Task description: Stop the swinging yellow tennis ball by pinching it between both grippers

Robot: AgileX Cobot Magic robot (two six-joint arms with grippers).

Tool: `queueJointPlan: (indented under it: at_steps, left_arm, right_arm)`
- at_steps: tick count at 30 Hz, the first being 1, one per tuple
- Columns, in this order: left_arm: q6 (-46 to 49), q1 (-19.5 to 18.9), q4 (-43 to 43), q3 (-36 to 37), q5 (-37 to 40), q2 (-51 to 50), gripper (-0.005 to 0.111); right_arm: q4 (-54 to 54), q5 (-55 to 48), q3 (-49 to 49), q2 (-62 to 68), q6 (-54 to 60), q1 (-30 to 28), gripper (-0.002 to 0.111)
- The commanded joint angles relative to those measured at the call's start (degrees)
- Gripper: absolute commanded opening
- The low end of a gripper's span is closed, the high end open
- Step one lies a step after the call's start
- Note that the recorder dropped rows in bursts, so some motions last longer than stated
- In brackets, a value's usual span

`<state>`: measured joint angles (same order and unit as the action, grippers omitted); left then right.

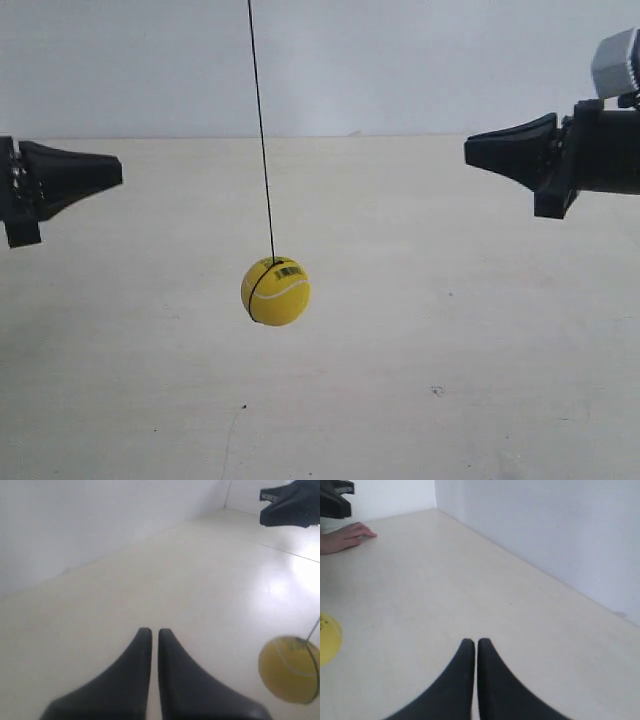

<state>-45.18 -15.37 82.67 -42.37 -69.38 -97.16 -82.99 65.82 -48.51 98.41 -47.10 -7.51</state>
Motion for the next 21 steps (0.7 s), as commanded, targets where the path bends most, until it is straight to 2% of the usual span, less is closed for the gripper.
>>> queueJointPlan:
  at_steps: [1, 4, 11, 19, 21]
  left_arm:
    - [-3.1, -1.4, -2.3, -0.2, -0.6, 8.1, 0.005]
    - [-4.3, -1.6, -3.4, -0.2, 0.2, 14.0, 0.005]
    - [-8.4, -1.6, -6.7, -0.2, 11.4, 27.2, 0.005]
    - [-11.4, -1.6, -10.1, -0.2, 22.2, 39.5, 0.005]
    - [-12.3, -1.6, -11.3, -0.2, 27.8, 44.0, 0.005]
  right_arm:
    - [3.4, 0.6, -0.2, -1.9, -0.5, -4.5, 0.0]
    - [6.0, 0.3, -0.2, -3.4, -1.1, -6.7, 0.0]
    - [20.7, -5.7, -0.2, -9.7, -1.3, -7.3, 0.0]
    - [30.8, -19.1, -0.2, -24.8, -0.2, -7.3, 0.0]
    - [31.8, -25.0, -0.2, -29.8, 1.3, -7.3, 0.0]
